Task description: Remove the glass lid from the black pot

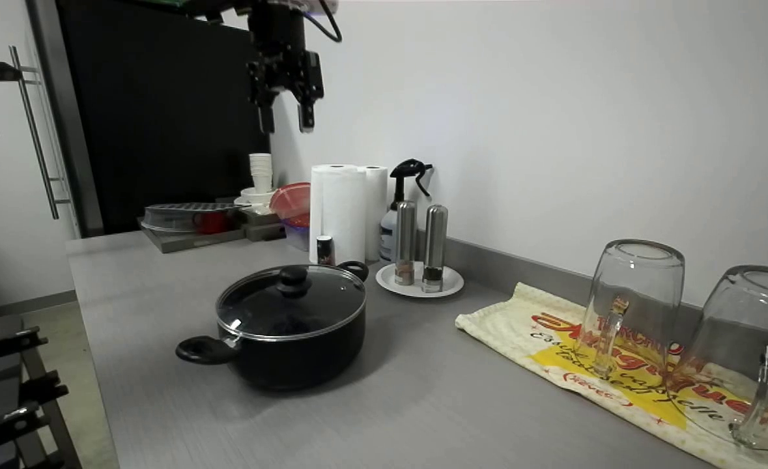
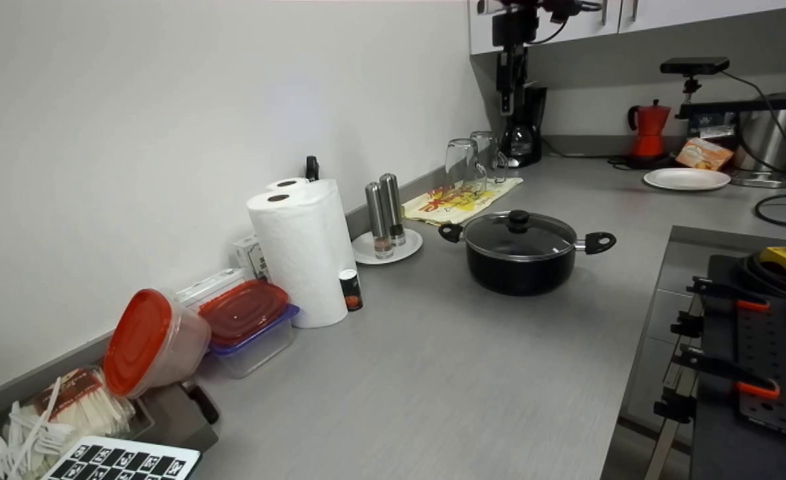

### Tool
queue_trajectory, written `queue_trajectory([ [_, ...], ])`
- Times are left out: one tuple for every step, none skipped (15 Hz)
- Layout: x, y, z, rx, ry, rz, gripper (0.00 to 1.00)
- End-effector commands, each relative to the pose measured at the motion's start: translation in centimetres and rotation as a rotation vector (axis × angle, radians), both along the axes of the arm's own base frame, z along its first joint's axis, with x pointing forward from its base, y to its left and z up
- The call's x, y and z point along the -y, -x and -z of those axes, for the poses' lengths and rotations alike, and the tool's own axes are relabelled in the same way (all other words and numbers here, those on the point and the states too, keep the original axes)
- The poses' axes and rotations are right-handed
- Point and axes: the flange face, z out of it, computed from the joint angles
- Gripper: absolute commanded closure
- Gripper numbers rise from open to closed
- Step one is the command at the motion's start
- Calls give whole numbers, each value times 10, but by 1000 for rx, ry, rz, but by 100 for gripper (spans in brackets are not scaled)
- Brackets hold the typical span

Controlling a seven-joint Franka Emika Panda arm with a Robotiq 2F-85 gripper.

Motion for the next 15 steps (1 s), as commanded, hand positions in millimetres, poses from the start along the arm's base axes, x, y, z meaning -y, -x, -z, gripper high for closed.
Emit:
queue_trajectory([
  [3,-44,66,-98,-33,10,0],
  [3,-50,88,-140,-37,10,0],
  [3,-54,106,-174,-38,11,0],
  [5,-57,124,-208,-40,13,0],
  [6,-58,140,-238,-47,13,0],
  [8,-59,154,-263,-53,15,0],
  [10,-59,165,-286,-60,17,0],
  [13,-58,176,-310,-65,26,0],
  [16,-56,184,-330,-70,32,0],
  [21,-53,191,-349,-72,44,0],
  [26,-50,196,-362,-74,56,0],
  [32,-46,198,-372,-80,67,0],
  [37,-44,200,-380,-86,75,0],
  [41,-42,201,-387,-98,83,0],
  [44,-40,202,-393,-106,91,0],
])
